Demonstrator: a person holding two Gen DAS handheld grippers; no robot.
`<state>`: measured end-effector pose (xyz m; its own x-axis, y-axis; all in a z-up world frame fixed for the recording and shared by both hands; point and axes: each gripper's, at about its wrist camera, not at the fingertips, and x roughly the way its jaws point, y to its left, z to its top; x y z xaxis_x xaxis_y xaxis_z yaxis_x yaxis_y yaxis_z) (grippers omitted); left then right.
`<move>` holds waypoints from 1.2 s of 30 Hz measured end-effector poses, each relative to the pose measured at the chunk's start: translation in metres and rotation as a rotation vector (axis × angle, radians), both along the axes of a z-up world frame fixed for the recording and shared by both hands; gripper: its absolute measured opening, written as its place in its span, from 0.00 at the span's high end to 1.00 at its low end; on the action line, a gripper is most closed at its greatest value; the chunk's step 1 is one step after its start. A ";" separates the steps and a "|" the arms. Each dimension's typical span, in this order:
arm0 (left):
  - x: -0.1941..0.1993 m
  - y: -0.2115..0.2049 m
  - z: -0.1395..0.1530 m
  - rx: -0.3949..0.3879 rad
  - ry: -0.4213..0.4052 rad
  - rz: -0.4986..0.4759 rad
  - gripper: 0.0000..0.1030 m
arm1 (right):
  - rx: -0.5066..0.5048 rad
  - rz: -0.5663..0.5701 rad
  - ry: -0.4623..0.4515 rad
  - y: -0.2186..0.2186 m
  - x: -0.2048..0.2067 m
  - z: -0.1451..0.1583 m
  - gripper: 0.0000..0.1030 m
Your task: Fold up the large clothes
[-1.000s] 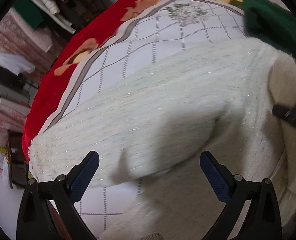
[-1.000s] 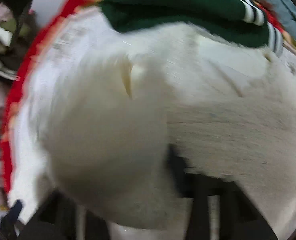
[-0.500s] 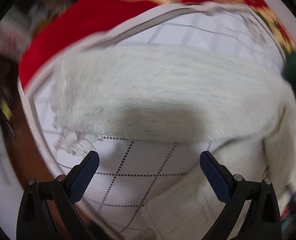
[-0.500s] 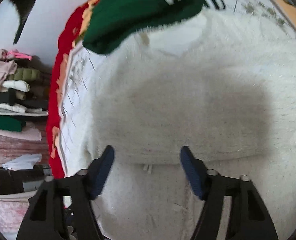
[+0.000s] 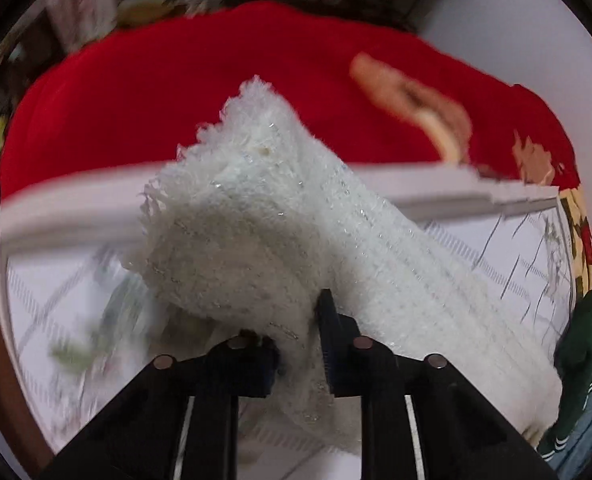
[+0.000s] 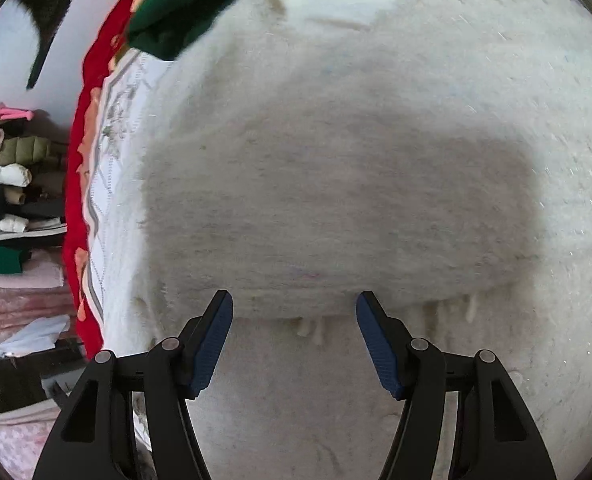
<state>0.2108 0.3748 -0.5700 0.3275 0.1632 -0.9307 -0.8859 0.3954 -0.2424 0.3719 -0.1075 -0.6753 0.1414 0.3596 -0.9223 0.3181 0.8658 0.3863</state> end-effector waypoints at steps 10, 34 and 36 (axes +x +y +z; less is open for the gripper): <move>0.051 -0.023 0.105 0.271 -0.125 -0.256 0.92 | -0.043 0.109 0.047 0.076 0.054 -0.037 0.89; 0.090 -0.517 0.141 0.316 -0.247 -1.262 0.92 | -0.164 -0.370 0.044 -0.265 -0.108 0.041 0.41; 0.088 -0.541 0.121 0.294 -0.196 -1.304 0.92 | -0.170 -0.378 0.054 -0.284 -0.118 0.039 0.41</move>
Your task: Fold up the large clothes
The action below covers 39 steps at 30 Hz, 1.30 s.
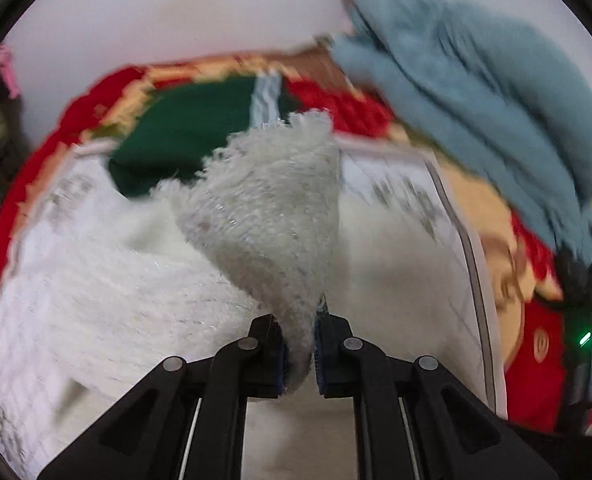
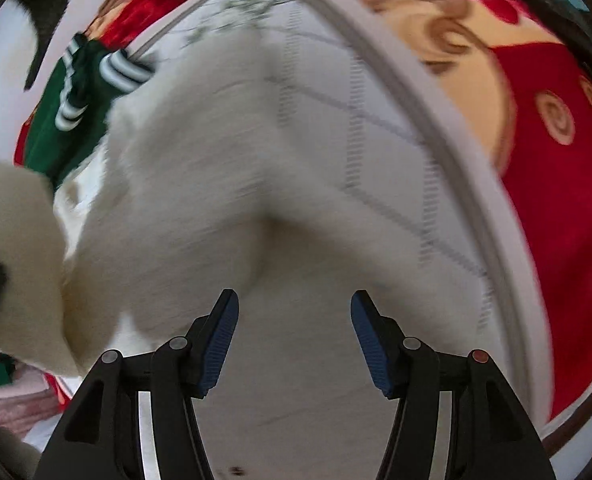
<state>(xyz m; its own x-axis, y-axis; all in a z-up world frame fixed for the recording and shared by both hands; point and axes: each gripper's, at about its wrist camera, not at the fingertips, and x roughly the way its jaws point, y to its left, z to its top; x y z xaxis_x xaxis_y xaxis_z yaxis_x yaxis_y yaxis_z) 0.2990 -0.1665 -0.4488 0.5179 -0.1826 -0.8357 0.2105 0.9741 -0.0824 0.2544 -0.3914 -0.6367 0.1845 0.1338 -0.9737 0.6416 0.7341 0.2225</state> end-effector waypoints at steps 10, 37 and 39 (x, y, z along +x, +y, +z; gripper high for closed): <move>0.001 -0.024 -0.037 0.025 0.107 -0.044 0.07 | 0.030 0.038 -0.025 -0.037 -0.026 0.013 0.41; -0.013 0.106 -0.035 0.204 0.197 0.427 0.06 | 0.009 0.419 -0.036 0.019 0.132 0.000 0.87; -0.024 0.112 -0.034 0.218 0.219 0.444 0.06 | 0.103 0.386 -0.020 0.005 0.123 0.003 0.77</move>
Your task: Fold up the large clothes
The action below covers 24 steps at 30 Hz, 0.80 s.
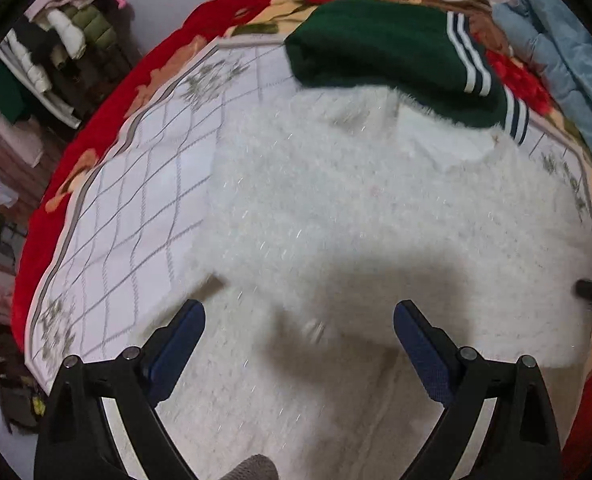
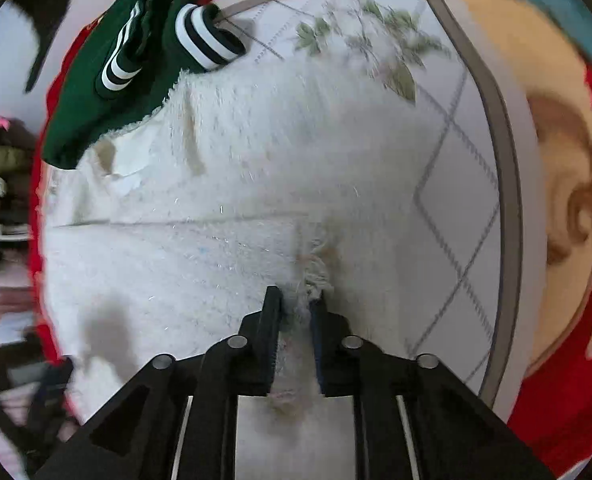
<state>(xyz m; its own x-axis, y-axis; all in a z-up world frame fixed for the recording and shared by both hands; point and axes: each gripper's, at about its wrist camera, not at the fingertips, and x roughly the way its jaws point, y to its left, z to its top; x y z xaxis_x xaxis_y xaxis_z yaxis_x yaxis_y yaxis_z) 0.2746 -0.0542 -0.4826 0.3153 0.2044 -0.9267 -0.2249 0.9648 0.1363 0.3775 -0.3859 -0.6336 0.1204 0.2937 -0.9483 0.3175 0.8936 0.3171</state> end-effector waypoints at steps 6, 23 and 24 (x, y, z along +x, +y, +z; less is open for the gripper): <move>-0.059 0.041 -0.016 0.082 0.160 0.036 0.06 | 0.131 -0.025 0.024 0.004 -0.088 0.034 0.62; -0.134 0.098 -0.076 0.117 0.280 -0.107 0.06 | 0.007 0.085 0.259 0.222 -0.163 -0.069 0.90; -0.135 0.102 -0.075 0.111 0.276 -0.107 0.06 | 0.054 0.071 0.246 0.229 -0.162 -0.062 0.90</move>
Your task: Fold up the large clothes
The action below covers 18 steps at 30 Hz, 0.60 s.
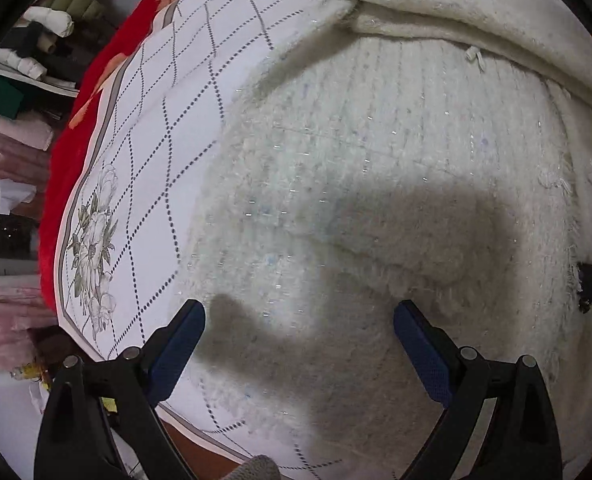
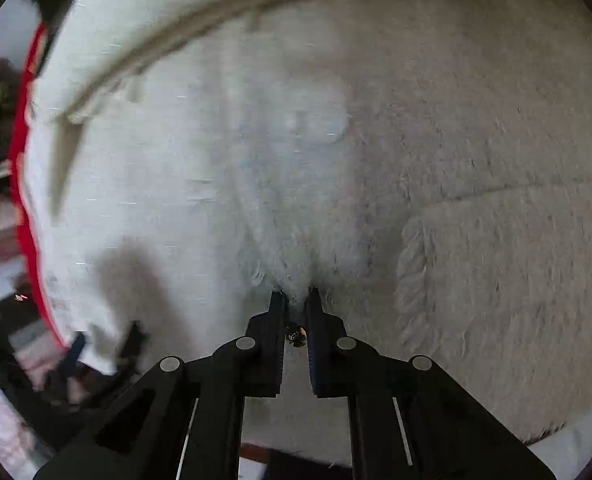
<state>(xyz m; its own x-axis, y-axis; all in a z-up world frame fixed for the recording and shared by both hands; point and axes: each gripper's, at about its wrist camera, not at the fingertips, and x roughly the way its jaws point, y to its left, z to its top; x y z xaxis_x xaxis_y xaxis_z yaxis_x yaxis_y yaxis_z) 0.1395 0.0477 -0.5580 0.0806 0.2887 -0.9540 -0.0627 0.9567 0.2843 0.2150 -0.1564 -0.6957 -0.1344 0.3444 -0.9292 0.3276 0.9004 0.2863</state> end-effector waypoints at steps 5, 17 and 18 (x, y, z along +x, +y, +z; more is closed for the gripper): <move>-0.005 0.032 0.005 -0.009 -0.009 0.039 0.06 | 0.127 0.049 -0.002 0.055 0.017 0.007 0.89; 0.043 -0.035 0.071 -0.114 -0.178 0.026 0.06 | -0.022 -0.025 -0.149 -0.107 0.032 0.101 0.22; 0.050 -0.052 0.063 -0.107 -0.178 0.017 0.06 | -0.077 -0.052 -0.170 -0.131 0.035 0.107 0.22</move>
<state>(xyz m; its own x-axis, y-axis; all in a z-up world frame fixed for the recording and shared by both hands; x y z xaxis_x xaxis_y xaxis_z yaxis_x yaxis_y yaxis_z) 0.1893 -0.0041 -0.4947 0.2467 0.1895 -0.9504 -0.1193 0.9792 0.1643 0.2498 -0.2877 -0.5887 0.0429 0.2742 -0.9607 0.3274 0.9047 0.2728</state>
